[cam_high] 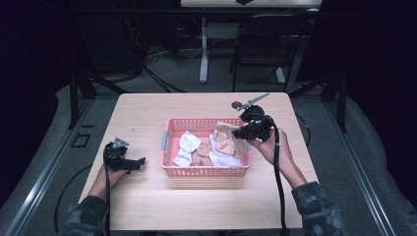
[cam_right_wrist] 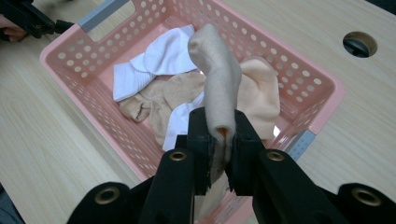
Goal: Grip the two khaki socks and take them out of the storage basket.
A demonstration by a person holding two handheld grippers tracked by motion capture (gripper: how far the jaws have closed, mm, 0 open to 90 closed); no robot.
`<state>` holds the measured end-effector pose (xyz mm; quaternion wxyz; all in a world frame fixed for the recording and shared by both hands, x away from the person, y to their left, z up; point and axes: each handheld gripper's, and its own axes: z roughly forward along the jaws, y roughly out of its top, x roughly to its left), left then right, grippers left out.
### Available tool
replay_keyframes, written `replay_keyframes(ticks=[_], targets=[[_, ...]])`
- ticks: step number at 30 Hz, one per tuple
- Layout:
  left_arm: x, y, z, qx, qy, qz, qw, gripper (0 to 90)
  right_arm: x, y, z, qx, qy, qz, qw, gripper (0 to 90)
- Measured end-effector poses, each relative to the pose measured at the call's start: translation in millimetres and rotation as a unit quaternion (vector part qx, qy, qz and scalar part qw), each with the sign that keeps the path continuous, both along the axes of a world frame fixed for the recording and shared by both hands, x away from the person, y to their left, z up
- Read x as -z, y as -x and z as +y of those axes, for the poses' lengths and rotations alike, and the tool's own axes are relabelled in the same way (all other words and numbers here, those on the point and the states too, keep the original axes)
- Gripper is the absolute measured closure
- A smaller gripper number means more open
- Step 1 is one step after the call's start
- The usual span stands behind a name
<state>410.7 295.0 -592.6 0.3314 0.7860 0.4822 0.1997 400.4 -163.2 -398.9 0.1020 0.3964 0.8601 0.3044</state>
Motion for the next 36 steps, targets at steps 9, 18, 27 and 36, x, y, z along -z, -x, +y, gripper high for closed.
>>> replay_keyframes(ticks=[9,18,27,36], targets=[[0.0,0.0,0.0,0.000,0.000,0.000,1.0000,0.0,-22.6,2.0,-11.7,0.010,-0.003,-0.016,0.9998,80.9],[0.0,0.0,0.0,0.000,0.000,0.000,1.0000,0.0,-34.4,5.7,-37.4,0.036,-0.001,-0.024,0.9991,81.1],[0.0,0.1,-0.1,0.000,0.000,0.000,1.0000,0.0,-26.9,6.0,-77.9,0.080,-0.025,-0.023,0.9962,81.5],[0.0,0.2,-0.2,-0.001,0.000,0.000,1.0000,0.0,1.3,1.9,-105.8,0.116,-0.018,-0.004,0.9930,81.7]])
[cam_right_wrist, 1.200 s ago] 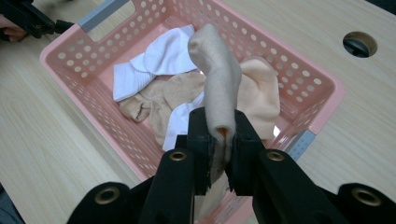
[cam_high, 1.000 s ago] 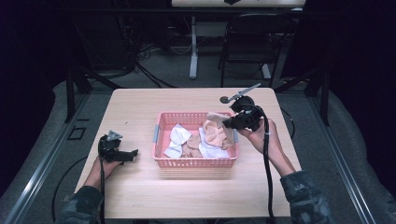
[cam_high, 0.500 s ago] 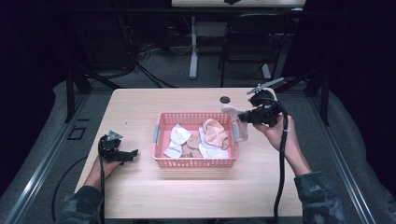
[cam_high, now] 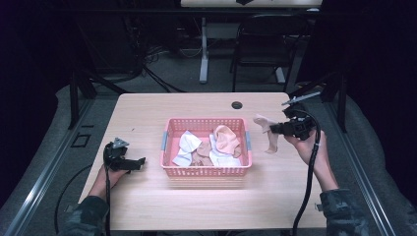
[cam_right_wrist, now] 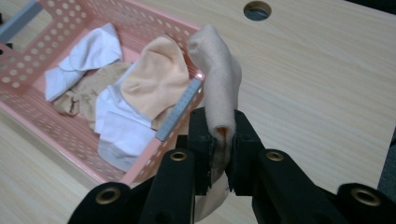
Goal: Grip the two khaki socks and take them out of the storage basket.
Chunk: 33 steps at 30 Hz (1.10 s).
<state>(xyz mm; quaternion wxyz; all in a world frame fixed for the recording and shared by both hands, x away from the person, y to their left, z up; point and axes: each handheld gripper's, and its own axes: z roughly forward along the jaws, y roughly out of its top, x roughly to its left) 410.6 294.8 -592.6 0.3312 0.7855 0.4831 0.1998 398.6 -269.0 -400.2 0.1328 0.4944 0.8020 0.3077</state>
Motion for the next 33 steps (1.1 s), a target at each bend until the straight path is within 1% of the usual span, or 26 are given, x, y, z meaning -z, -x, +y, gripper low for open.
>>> replay_keyframes(ticks=[4,7,9,10,11,13,15,16,19,21,23,24,26,27,28,31,33], targets=[[0.0,0.0,0.0,0.000,0.000,0.000,1.0000,0.0,14.8,-4.4,-8.2,0.009,-0.002,0.014,0.9999,81.7],[0.0,0.0,-0.1,0.000,0.000,0.000,1.0000,0.0,26.0,-8.7,-11.7,0.015,-0.002,0.030,0.9994,81.9],[0.0,0.1,-0.1,0.000,0.000,0.000,1.0000,0.0,34.1,-11.7,-13.7,0.016,0.000,0.045,0.9989,82.0],[0.0,0.1,-0.1,0.000,0.000,0.000,1.0000,0.0,37.9,-13.0,-14.2,0.019,-0.005,0.050,0.9986,82.0],[0.0,0.1,-0.1,0.000,0.000,0.000,1.0000,0.0,41.1,-14.6,-15.7,0.017,0.003,0.057,0.9982,82.0],[0.0,0.0,0.0,0.000,0.000,0.000,1.0000,0.0,48.0,-16.9,-16.5,0.023,-0.002,0.066,0.9975,82.0],[0.0,0.1,0.0,0.000,0.000,0.000,1.0000,0.0,54.1,-19.2,-18.0,0.026,0.004,0.075,0.9969,81.9],[0.0,0.0,-0.1,0.000,0.000,0.000,1.0000,0.0,57.5,-20.1,-18.4,0.028,0.002,0.078,0.9966,81.9],[0.0,0.1,0.0,0.000,0.000,0.000,1.0000,0.0,67.0,-23.2,-20.1,0.027,0.001,0.099,0.9947,81.8],[0.0,0.1,-0.1,0.000,0.000,0.000,1.0000,0.0,72.5,-25.0,-21.1,0.032,0.003,0.103,0.9941,81.8],[0.0,0.1,-0.1,0.000,0.000,0.000,1.0000,0.0,77.9,-26.2,-21.5,0.036,0.007,0.113,0.9929,81.7],[0.0,0.1,-0.1,0.000,0.000,0.000,1.0000,0.0,80.5,-27.1,-22.2,0.034,0.013,0.118,0.9923,81.6],[0.0,0.1,-0.1,0.000,0.000,0.000,1.0000,0.0,85.7,-28.4,-23.4,0.034,0.017,0.129,0.9910,81.3],[0.0,0.1,0.0,0.000,0.000,0.000,1.0000,0.0,88.8,-28.6,-23.3,0.041,0.016,0.130,0.9906,81.0],[0.0,0.1,-0.1,0.000,0.000,0.000,1.0000,0.0,90.5,-29.9,-25.2,0.036,0.020,0.141,0.9892,80.5],[0.0,0.1,-0.1,0.000,0.000,0.000,1.0000,0.0,95.7,-32.2,-28.4,0.039,0.017,0.157,0.9868,77.7],[0.0,0.1,-0.1,0.000,0.000,0.000,1.0000,0.0,98.6,-33.0,-29.8,0.044,0.015,0.162,0.9857,75.3]])
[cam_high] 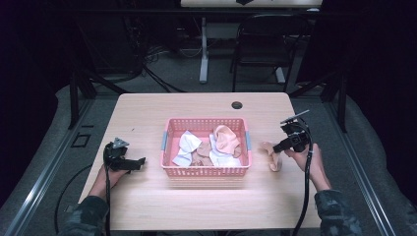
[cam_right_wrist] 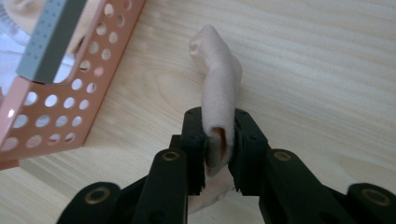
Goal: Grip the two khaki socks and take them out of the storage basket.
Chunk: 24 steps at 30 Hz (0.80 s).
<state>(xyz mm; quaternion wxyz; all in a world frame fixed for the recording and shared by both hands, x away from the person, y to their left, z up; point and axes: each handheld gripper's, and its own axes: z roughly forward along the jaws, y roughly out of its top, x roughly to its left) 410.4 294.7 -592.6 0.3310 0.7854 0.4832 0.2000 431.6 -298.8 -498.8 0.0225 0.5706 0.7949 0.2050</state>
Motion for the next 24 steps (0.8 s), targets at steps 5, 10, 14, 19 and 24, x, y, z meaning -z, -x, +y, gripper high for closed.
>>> replay_keyframes(ticks=[5,10,14,19,24], targets=[[0.0,0.0,0.0,0.000,0.000,0.000,1.0000,0.0,3.8,-0.1,-2.1,-0.005,0.010,0.007,0.9999,62.7],[0.0,0.0,0.0,0.000,0.000,0.000,1.0000,0.0,-1.6,2.0,-2.7,0.006,0.007,-0.012,0.9999,43.4],[0.0,0.0,0.0,0.000,0.000,0.000,1.0000,0.0,-10.8,4.2,-6.1,0.006,0.007,-0.026,0.9996,27.5],[0.0,0.0,0.0,0.000,0.000,0.000,1.0000,0.0,-20.1,7.1,-6.7,-0.005,-0.018,-0.040,0.9990,17.5],[0.0,0.0,0.0,0.000,0.000,0.000,1.0000,0.0,-35.0,11.6,3.5,-0.032,-0.024,-0.056,0.9976,11.7]])
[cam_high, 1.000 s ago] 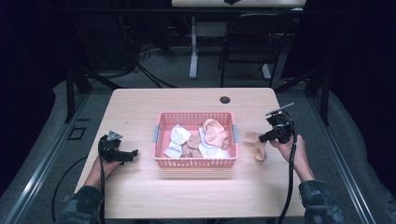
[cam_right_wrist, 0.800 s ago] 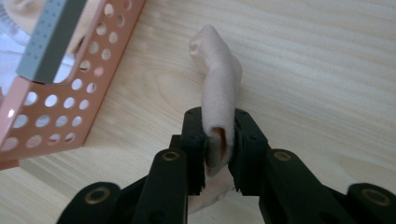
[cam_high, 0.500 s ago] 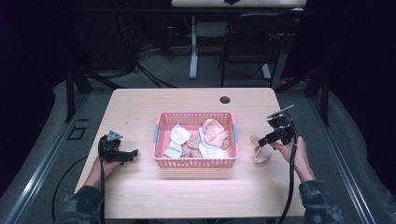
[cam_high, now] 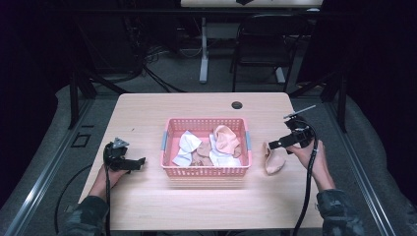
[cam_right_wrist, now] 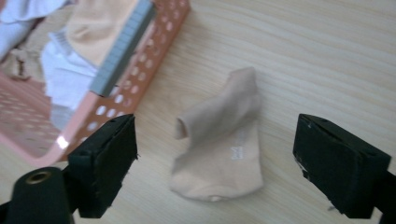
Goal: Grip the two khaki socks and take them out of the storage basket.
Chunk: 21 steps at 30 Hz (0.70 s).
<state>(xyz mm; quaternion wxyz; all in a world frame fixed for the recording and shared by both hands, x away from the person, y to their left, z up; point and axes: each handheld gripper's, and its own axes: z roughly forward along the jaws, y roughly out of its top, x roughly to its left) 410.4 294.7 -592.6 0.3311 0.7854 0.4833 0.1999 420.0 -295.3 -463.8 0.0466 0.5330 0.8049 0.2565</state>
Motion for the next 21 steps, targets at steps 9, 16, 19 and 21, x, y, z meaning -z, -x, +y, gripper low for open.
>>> replay_keyframes(ticks=[9,16,19,21], targets=[[0.0,0.0,0.0,0.000,0.000,0.000,1.0000,0.0,-22.2,-1.2,36.9,-0.038,-0.010,-0.028,0.9988,1.5],[0.0,0.0,0.0,0.000,0.000,0.000,1.0000,0.0,-38.5,-7.7,64.2,-0.062,-0.012,-0.044,0.9971,0.1],[0.0,0.0,0.0,0.000,0.000,0.000,1.0000,0.0,-42.7,-10.8,77.9,-0.071,-0.009,-0.050,0.9962,0.4],[0.0,0.0,0.0,0.000,0.000,0.000,1.0000,0.0,-44.0,-13.9,86.2,-0.079,-0.005,-0.047,0.9958,0.4]])
